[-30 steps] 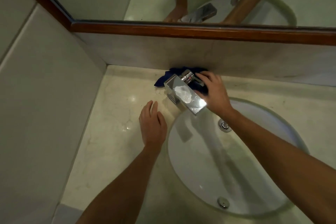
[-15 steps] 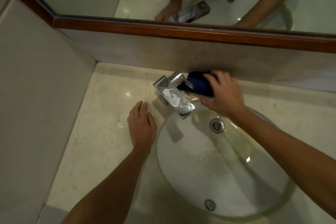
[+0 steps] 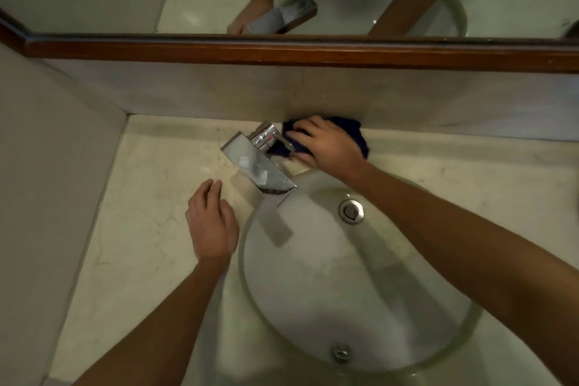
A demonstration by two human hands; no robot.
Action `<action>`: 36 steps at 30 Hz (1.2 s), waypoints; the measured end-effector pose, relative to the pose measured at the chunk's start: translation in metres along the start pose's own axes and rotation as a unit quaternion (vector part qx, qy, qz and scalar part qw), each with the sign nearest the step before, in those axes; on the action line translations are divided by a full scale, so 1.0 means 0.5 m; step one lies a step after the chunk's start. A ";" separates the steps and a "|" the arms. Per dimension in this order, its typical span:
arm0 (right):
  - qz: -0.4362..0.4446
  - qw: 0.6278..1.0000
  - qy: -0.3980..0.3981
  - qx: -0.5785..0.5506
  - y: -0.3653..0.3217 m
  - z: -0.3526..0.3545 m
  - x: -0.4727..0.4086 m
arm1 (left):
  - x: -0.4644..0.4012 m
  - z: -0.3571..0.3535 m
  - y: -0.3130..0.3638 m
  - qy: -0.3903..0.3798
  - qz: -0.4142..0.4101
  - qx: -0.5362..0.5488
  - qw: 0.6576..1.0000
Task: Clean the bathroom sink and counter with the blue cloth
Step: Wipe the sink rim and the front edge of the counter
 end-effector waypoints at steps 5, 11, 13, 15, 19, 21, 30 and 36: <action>-0.093 0.995 0.010 0.027 0.191 0.063 0.212 | 0.000 -0.001 0.003 0.004 0.013 0.006 1.000; -0.197 0.976 -0.034 0.088 0.252 0.092 0.308 | 0.000 -0.004 0.012 0.008 0.005 -0.020 1.000; -0.226 0.969 -0.021 0.100 0.215 0.081 0.277 | 0.000 -0.004 0.012 0.014 -0.002 -0.017 1.000; -0.224 0.970 -0.020 0.096 0.160 0.063 0.226 | 0.001 -0.004 0.011 0.021 -0.005 -0.013 1.000; -0.153 0.985 -0.032 0.075 0.018 0.008 0.061 | 0.001 -0.003 0.009 0.020 -0.007 -0.007 1.000; -0.104 0.992 -0.029 0.066 -0.046 -0.016 -0.009 | 0.000 -0.004 0.006 0.018 -0.012 -0.007 1.000; 0.069 0.997 -0.010 0.026 -0.116 -0.012 0.060 | -0.002 -0.005 0.000 0.014 -0.005 0.005 1.000; 0.111 0.993 0.000 0.032 -0.072 -0.009 0.069 | 0.000 -0.004 0.004 0.004 0.005 -0.010 1.000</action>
Point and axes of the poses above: each hand's wrist, its own x-axis away from the middle knuckle, its own z-axis out of the back of the hand, y = z × x, the point moved 8 cm from there along -x, towards the middle knuckle, and after that the axes turned 10 degrees about x, right-handed, at the moved point
